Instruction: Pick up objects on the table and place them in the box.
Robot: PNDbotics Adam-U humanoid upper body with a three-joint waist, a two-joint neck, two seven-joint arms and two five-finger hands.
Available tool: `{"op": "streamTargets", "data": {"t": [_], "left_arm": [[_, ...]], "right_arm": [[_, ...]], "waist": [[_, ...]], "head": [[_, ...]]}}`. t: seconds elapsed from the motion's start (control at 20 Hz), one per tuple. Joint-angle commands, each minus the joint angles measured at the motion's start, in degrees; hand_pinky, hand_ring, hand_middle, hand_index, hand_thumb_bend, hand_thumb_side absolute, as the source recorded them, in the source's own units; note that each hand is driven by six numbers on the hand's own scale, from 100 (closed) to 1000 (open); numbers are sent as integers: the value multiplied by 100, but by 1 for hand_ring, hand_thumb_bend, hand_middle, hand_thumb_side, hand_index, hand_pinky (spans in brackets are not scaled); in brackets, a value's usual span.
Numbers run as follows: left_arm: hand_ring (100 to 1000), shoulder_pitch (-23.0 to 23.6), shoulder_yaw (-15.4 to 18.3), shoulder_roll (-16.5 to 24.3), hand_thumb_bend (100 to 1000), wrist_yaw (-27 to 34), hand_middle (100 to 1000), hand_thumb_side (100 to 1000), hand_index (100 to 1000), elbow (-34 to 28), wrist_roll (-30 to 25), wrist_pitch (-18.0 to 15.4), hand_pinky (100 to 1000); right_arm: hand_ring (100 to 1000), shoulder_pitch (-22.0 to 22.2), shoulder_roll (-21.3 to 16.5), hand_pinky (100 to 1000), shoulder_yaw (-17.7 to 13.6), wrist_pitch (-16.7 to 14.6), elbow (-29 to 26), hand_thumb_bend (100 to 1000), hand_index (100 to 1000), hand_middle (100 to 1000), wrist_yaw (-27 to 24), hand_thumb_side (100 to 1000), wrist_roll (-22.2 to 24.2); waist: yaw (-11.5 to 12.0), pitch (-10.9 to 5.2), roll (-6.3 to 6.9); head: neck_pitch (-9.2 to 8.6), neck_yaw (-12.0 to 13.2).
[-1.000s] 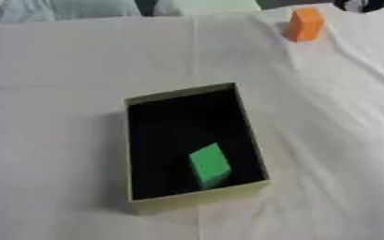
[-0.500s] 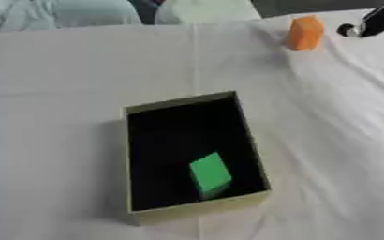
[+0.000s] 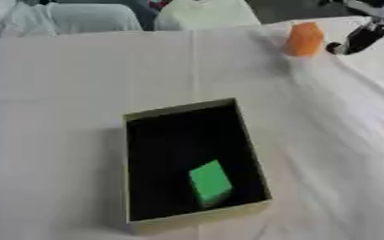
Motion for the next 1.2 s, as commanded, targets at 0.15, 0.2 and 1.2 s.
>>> {"op": "streamTargets", "data": {"t": [0.15, 0.2, 1.2], "left_arm": [[696, -98, 4, 81, 451, -23, 723, 840, 863, -84, -29, 2, 945], [694, -105, 4, 78, 451, -25, 722, 839, 862, -84, -32, 3, 945], [683, -81, 0, 8, 442, -100, 717, 847, 851, -84, -66, 42, 951]], "right_arm": [[933, -175, -8, 843, -191, 68, 231, 395, 927, 873, 251, 100, -176], [934, -178, -5, 845, -208, 70, 270, 386, 929, 876, 274, 100, -185], [920, -365, -36, 848, -369, 287, 251, 313, 937, 880, 85, 100, -298]], "waist": [[51, -43, -41], [61, -23, -42], [44, 137, -11]], "head": [[-151, -61], [-165, -73], [-180, -155]]}}
